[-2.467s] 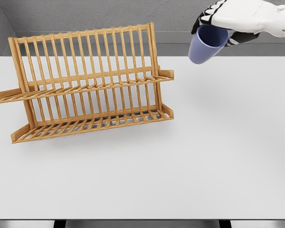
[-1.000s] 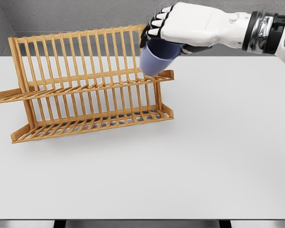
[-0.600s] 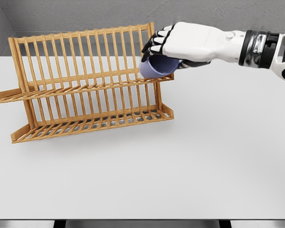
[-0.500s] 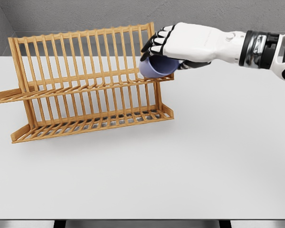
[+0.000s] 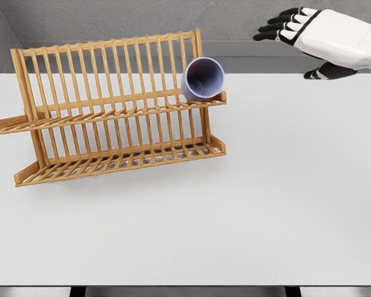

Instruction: Right arm put cup on second shelf

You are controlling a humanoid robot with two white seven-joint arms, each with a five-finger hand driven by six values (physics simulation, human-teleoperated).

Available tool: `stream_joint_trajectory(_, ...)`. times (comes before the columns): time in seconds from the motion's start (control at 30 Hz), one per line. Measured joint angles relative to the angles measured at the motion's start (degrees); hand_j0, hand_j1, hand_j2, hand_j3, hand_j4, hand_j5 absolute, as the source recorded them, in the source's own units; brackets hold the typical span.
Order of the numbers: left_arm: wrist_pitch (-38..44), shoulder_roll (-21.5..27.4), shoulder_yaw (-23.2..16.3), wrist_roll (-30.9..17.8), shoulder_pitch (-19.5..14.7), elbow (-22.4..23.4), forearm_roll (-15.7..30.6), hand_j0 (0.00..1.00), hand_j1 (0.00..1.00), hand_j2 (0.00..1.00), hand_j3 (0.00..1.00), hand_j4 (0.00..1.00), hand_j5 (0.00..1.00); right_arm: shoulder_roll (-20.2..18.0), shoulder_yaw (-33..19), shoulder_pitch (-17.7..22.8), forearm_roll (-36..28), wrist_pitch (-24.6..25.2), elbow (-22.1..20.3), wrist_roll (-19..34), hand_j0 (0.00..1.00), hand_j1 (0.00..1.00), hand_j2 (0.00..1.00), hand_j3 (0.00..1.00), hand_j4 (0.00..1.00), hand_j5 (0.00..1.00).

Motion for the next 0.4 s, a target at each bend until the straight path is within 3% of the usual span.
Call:
stream_joint_trajectory(0.17,0.0,0.0,-0.01,0.0,0.0,0.0,0.0,1.0,1.0,1.0,1.0,1.0,1.0,4.27,-8.3,7.13,0.19,-1.57,0.04,-0.01,1.0,1.0,1.0,1.0,1.0,1.0)
stream_joint_trajectory(0.4,-0.02,0.0,-0.07,-0.01,-0.18,0.0,-0.05,1.0,1.0,1.0,1.0,1.0,1.0,9.07,-10.5,10.64,0.34,-2.68,0.16,-0.02,1.0,1.0,1.0,1.0,1.0,1.0)
